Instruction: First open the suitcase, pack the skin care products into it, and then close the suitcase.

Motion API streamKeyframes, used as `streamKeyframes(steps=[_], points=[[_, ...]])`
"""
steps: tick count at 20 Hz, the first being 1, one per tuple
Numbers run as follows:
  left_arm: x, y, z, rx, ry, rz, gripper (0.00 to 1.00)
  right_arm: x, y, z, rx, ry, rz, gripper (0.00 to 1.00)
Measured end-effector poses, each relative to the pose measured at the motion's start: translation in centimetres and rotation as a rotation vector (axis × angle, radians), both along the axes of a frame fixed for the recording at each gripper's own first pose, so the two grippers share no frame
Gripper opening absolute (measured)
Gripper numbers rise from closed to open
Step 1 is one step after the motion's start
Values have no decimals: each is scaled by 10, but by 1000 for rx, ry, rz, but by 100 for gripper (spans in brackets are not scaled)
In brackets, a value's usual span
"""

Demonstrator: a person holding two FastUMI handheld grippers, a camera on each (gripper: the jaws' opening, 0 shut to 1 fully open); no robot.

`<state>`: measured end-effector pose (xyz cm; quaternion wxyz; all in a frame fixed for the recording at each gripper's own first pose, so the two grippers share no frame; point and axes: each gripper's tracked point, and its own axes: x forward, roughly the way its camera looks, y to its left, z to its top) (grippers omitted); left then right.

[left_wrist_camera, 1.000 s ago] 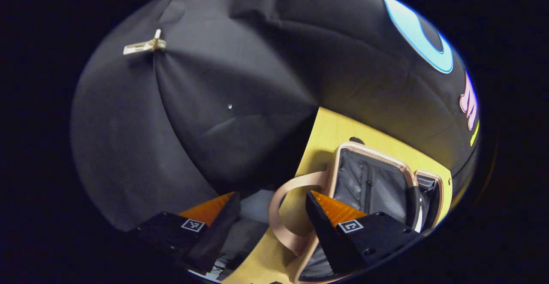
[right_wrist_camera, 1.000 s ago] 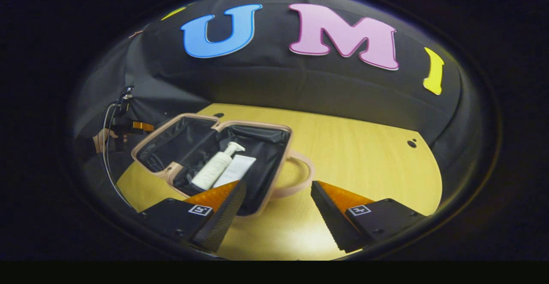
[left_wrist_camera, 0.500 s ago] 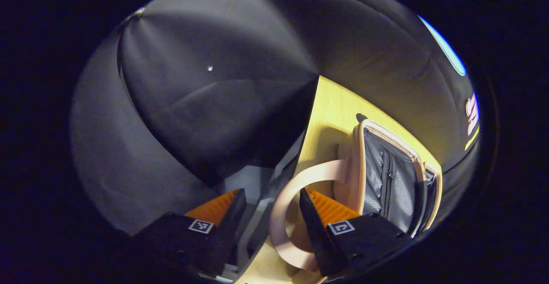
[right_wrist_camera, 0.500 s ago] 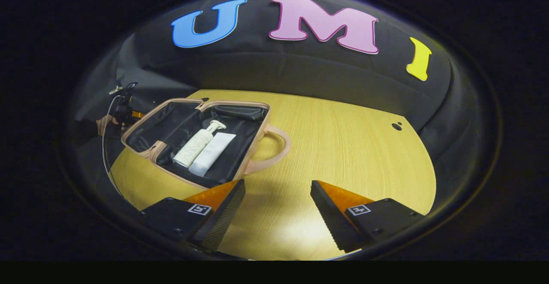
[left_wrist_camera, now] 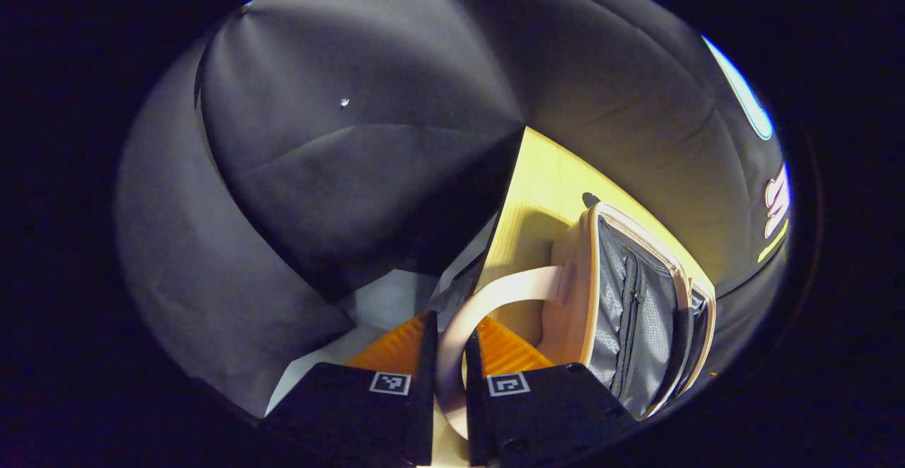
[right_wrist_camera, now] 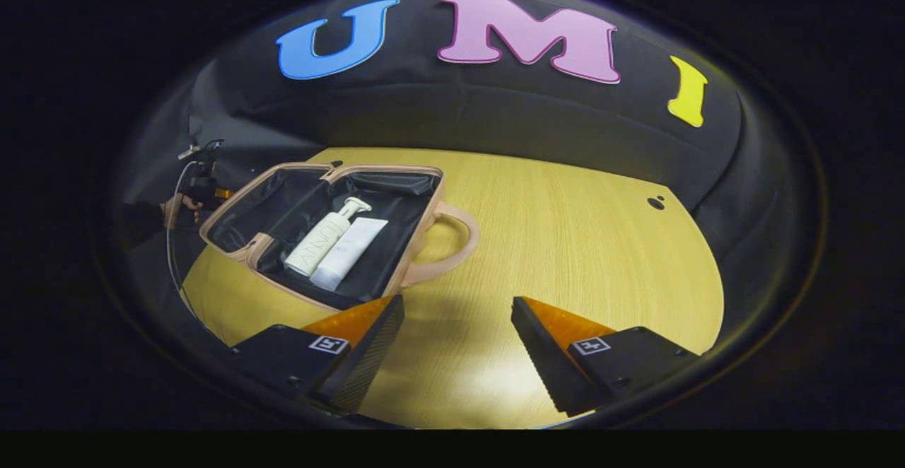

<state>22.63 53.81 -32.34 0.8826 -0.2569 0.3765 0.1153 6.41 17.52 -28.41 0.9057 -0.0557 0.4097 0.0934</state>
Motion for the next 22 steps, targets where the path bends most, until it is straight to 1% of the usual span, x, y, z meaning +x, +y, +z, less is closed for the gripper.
streamKeyframes(steps=[1, 2, 4, 8, 10, 12, 14, 15, 17, 20, 22], points=[[1, 2, 4, 31, -7, -3, 27, -1, -2, -1, -4, -1, 2, 98], [2, 2, 11, 69, -23, -7, 21, -2, -3, -2, -8, 3, 3, 98], [1, 0, 34, 116, -71, -23, 19, 0, -4, -1, -5, 2, 4, 98], [-12, -10, 116, 185, -195, -51, 14, 6, -8, 7, 21, -9, -17, 98], [-22, -25, 163, 213, -269, -74, 12, 9, -11, 13, 30, -16, -21, 98], [-29, -58, 213, 230, -322, -114, 11, 15, -14, 20, 28, -36, -20, 98], [-42, -102, 260, 249, -359, -164, 9, 16, -21, 28, 33, -49, -18, 98], [-47, -127, 279, 249, -375, -198, 9, 17, -24, 32, 41, -53, -24, 98], [-49, -172, 314, 242, -422, -236, 10, 19, -30, 41, 70, -64, -39, 97], [-48, -246, 336, 189, -488, -239, 9, 23, -47, 48, 104, -80, -51, 97], [-43, -298, 342, 151, -519, -233, 10, 29, -65, 52, 124, -84, -52, 98]])
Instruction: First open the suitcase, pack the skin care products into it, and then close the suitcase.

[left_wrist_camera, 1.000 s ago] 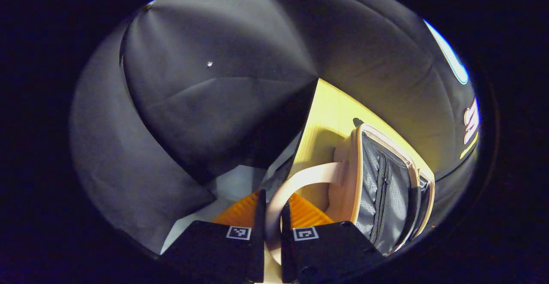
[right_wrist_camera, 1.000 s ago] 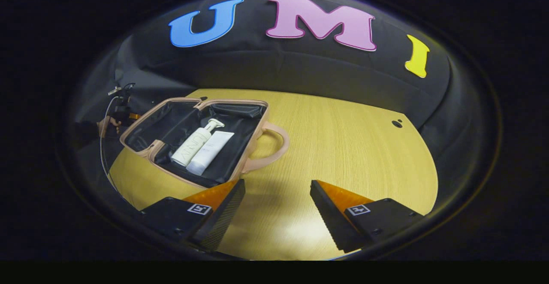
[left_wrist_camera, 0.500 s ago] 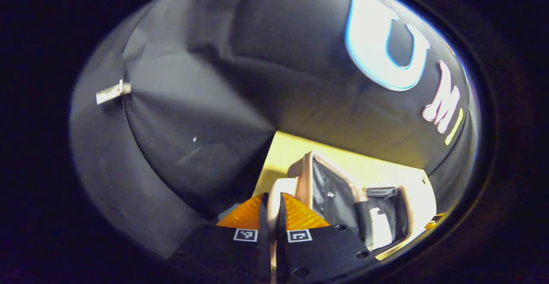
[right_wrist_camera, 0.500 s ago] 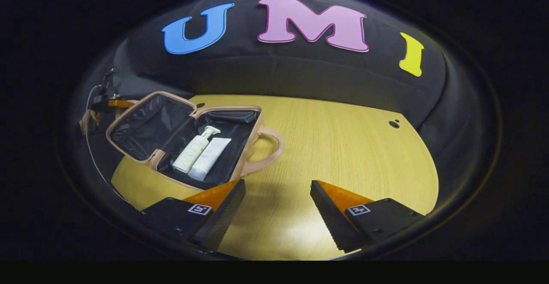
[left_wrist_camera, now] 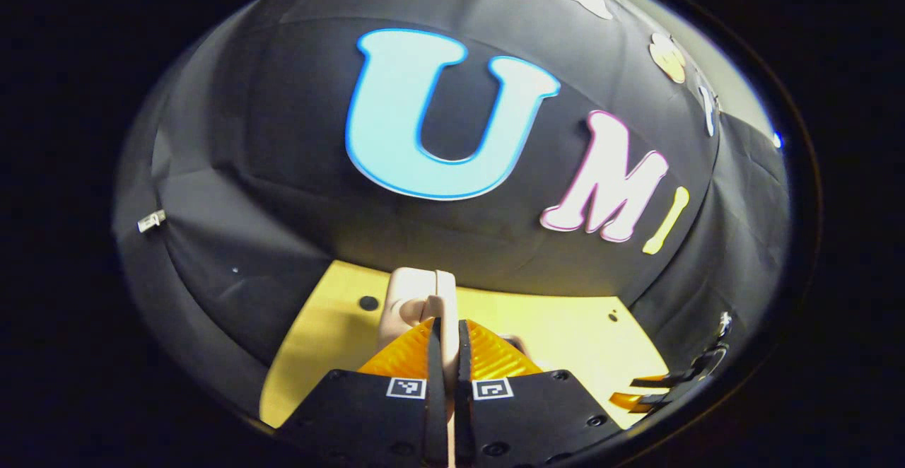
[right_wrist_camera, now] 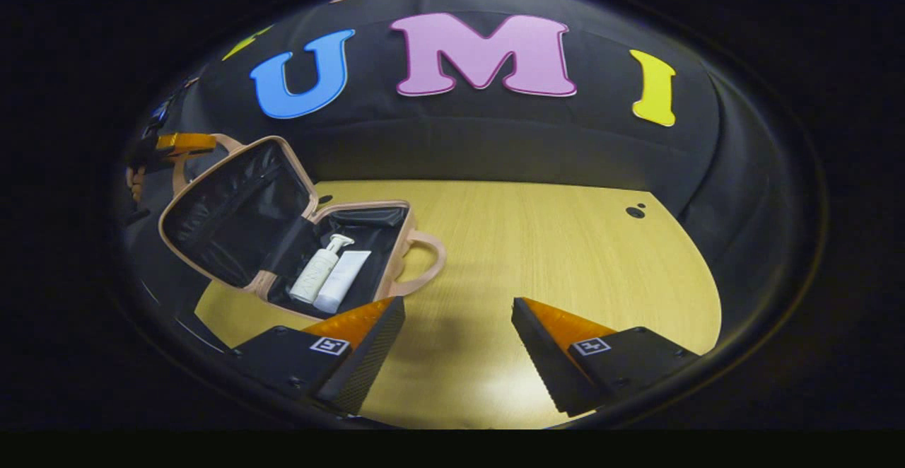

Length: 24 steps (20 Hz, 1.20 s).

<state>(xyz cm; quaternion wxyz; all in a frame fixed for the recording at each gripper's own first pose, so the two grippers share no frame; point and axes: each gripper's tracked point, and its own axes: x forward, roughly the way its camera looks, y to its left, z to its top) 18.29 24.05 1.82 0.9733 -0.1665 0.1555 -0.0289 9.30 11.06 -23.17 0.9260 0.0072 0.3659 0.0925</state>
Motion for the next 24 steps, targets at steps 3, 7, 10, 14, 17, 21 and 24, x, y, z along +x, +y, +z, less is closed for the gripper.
streamKeyframes(steps=[3, 7, 10, 14, 17, 21, 24], points=[[14, -82, -9, -39, -19, -21, 9, 11, -34, 5, 27, -7, 7, 98], [42, -179, -62, -39, 21, -55, 9, 21, -84, -2, 54, 19, 2, 97], [65, -231, -123, -26, 108, -77, 10, 26, -110, 1, 47, -10, 27, 98], [78, -257, -181, 67, 191, -82, 12, 32, -134, 15, 54, -67, 2, 98], [74, -273, -184, 40, 190, -100, 26, 29, -135, 33, 87, -109, -27, 98], [55, -274, -126, 64, 51, -74, 71, 22, -134, 66, 82, -187, -34, 98], [15, -263, -56, 186, -90, -66, 96, 12, -128, 101, 71, -250, -56, 98]])
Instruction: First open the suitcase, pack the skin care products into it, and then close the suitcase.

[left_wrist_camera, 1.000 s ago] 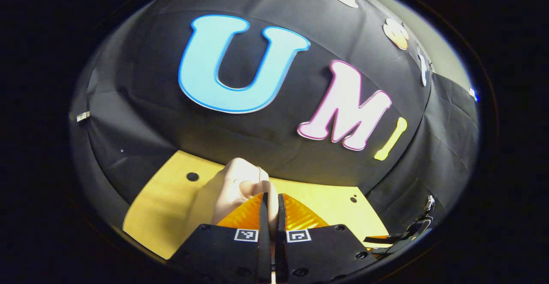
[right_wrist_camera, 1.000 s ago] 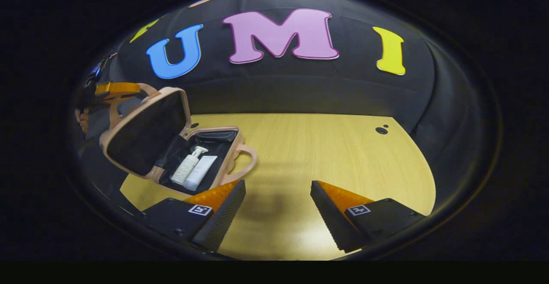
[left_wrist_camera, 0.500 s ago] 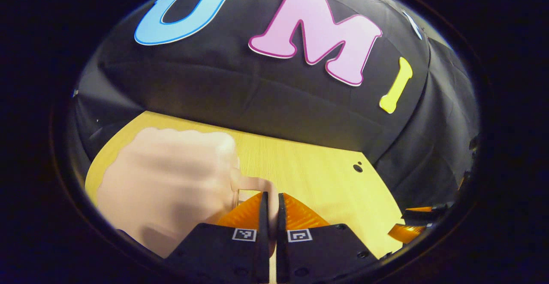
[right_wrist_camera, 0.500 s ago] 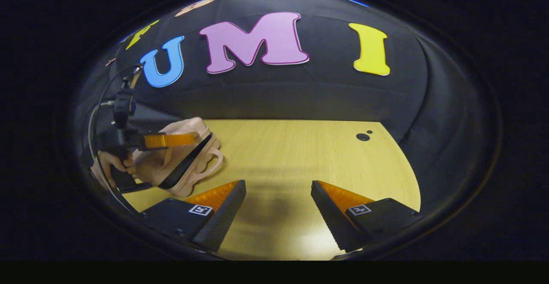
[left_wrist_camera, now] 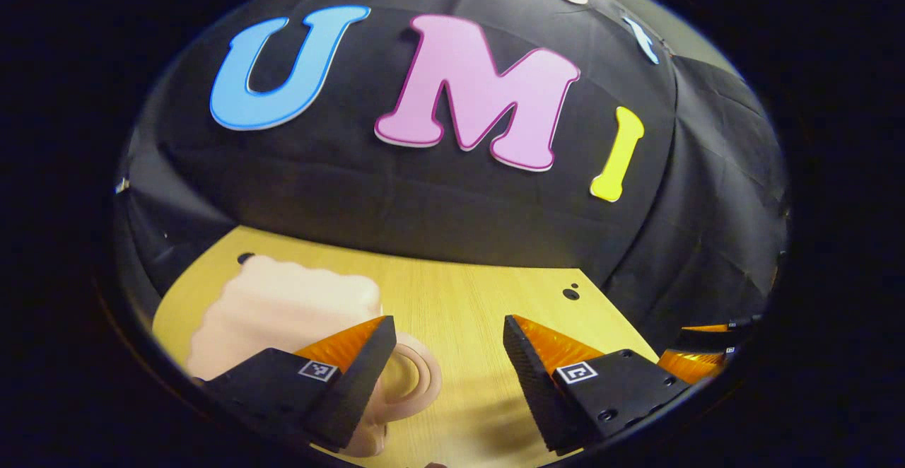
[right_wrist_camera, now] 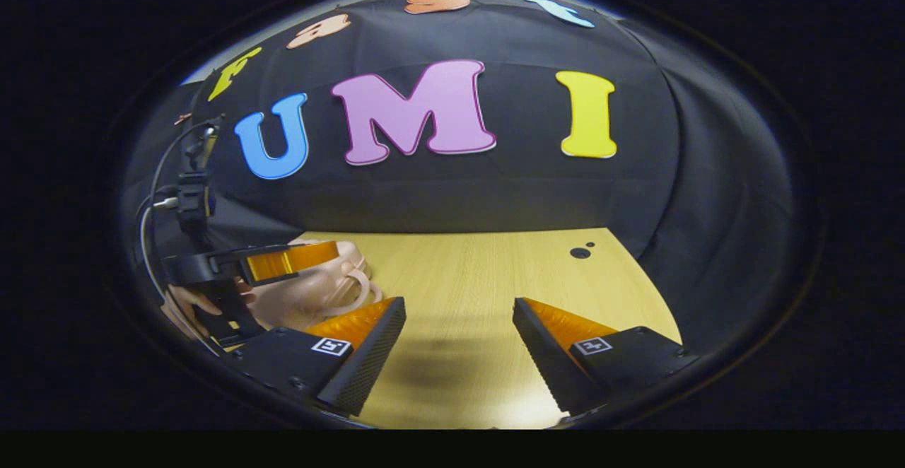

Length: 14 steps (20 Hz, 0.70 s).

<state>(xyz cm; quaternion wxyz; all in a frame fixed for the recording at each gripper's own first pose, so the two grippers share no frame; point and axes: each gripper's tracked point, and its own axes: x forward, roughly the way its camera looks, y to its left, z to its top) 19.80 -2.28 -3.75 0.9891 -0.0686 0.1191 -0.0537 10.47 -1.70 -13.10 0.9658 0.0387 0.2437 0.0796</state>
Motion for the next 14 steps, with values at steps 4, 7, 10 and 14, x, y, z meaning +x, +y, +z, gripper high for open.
streamKeyframes(steps=[4, 7, 10, 14], points=[[-67, 3, 90, 44, -167, -4, 96, -26, 17, 66, -2, -134, -29, 98], [-117, 8, 126, 4, -226, -5, 96, -48, 35, 100, 24, -199, -34, 97], [-160, 21, 138, 0, -268, 17, 96, -72, 53, 125, 36, -259, -24, 97], [-192, 23, 128, 30, -288, 30, 96, -96, 69, 130, 32, -275, 16, 97]])
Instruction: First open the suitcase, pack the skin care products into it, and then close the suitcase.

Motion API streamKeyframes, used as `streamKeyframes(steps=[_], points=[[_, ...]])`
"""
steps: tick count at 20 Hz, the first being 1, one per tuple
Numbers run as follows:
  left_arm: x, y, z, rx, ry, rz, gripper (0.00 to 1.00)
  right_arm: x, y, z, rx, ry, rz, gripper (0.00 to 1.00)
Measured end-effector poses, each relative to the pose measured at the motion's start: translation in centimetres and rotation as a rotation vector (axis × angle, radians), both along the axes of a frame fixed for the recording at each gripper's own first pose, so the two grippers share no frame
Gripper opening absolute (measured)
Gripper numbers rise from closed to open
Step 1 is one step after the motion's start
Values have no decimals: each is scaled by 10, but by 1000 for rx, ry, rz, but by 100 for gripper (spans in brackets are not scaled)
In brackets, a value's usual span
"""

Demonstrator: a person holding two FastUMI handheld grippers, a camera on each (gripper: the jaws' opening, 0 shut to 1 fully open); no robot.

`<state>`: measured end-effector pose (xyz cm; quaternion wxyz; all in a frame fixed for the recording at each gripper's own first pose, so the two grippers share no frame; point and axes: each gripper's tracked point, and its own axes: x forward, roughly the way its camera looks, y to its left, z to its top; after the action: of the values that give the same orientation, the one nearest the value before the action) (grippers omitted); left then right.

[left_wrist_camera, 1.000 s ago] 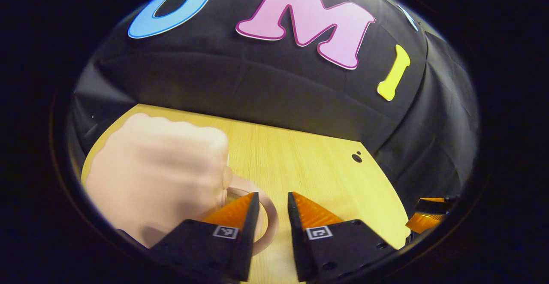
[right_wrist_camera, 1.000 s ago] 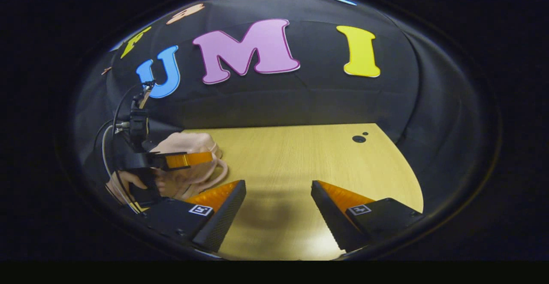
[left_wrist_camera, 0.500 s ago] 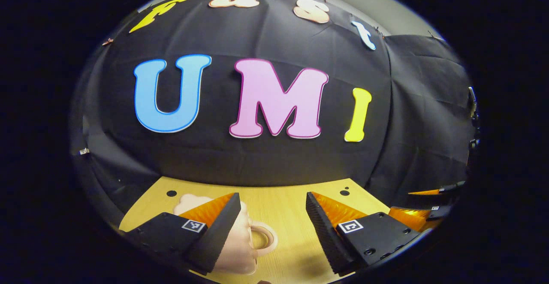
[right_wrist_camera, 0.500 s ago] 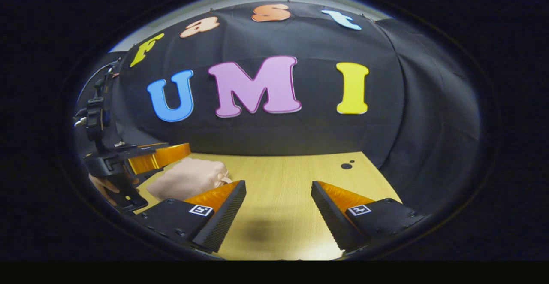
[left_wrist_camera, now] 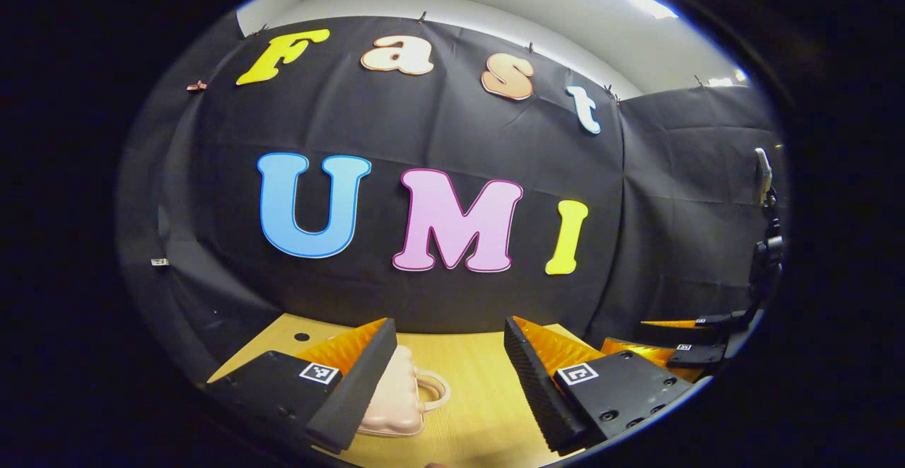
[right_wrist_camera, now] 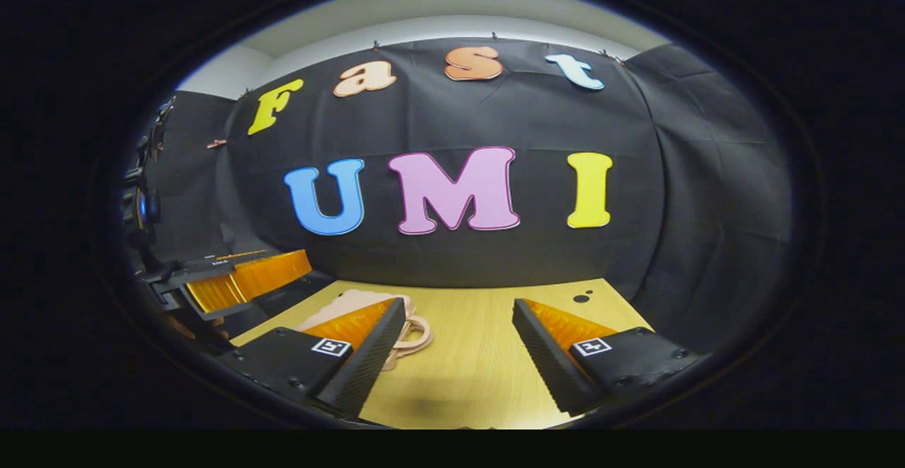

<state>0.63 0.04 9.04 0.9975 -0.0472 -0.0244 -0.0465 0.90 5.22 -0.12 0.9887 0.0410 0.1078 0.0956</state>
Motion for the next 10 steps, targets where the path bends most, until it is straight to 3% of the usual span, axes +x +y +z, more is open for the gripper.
streamKeyframes(steps=[10], points=[[-30, 14, -16, -16, 30, 24, 96, -19, 4, 8, 10, -36, -15, 97]])
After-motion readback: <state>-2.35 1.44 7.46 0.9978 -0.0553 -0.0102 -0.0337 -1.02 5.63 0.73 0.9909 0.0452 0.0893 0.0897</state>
